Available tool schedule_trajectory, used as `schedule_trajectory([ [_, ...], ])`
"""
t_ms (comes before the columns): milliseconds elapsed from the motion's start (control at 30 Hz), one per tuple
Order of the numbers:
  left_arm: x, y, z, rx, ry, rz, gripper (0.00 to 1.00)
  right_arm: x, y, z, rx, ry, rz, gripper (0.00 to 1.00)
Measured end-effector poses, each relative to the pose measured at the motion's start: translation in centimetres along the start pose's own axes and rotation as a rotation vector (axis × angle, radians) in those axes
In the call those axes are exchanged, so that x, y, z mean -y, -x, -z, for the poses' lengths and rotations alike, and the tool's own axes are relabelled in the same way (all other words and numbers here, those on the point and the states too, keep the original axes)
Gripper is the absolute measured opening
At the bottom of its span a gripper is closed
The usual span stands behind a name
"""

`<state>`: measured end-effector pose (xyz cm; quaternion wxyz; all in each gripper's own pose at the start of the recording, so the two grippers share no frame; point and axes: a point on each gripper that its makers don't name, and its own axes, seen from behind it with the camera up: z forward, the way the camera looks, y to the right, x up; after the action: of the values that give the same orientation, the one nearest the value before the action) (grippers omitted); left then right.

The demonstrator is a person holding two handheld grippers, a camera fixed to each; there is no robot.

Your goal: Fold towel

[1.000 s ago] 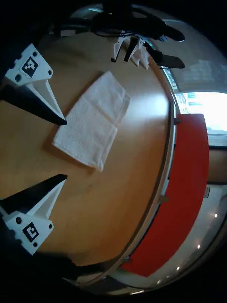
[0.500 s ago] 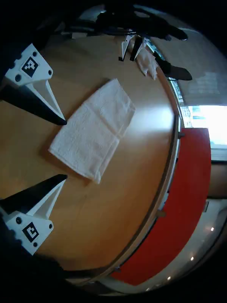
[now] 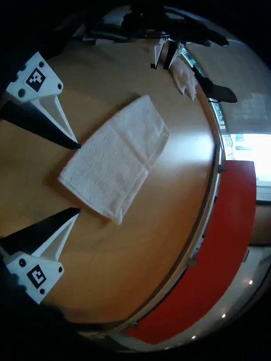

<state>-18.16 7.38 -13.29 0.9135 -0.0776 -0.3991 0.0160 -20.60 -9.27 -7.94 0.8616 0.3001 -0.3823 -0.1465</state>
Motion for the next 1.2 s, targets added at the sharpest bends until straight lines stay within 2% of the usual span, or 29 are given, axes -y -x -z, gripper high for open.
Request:
schedule_trajectory([
  [167,0.2,0.4,0.4,-0.002,-0.008,0.009,0.91,0.3,1.2,-0.4,0.030,-0.014,0.015,0.96],
  [367,0.2,1.0,0.8,0.001,-0.010,0.024,0.91,0.5,2.8,-1.0,0.082,-0.032,0.008,0.73],
  [500,0.3,1.4,1.0,0.004,-0.014,0.032,0.91,0.1,3.4,-1.3,0.100,-0.028,0.002,0.63],
  [667,0.4,1.5,1.2,0.003,-0.017,0.035,0.91,0.0,3.7,-1.4,0.116,-0.035,0.011,0.54],
  [833,0.4,1.6,1.2,0.005,-0.019,0.039,0.91,0.0,3.7,-1.5,0.119,-0.041,0.015,0.53],
  [967,0.3,1.7,1.3,0.007,-0.019,0.039,0.91,0.0,3.8,-1.6,0.123,-0.047,0.015,0.38],
  [1100,0.3,1.9,1.3,0.011,-0.019,0.035,0.91,-0.1,3.8,-1.8,0.125,-0.047,0.017,0.37],
  [1200,0.4,2.1,1.4,0.012,-0.020,0.033,0.91,0.0,3.7,-1.8,0.124,-0.055,0.015,0.29],
])
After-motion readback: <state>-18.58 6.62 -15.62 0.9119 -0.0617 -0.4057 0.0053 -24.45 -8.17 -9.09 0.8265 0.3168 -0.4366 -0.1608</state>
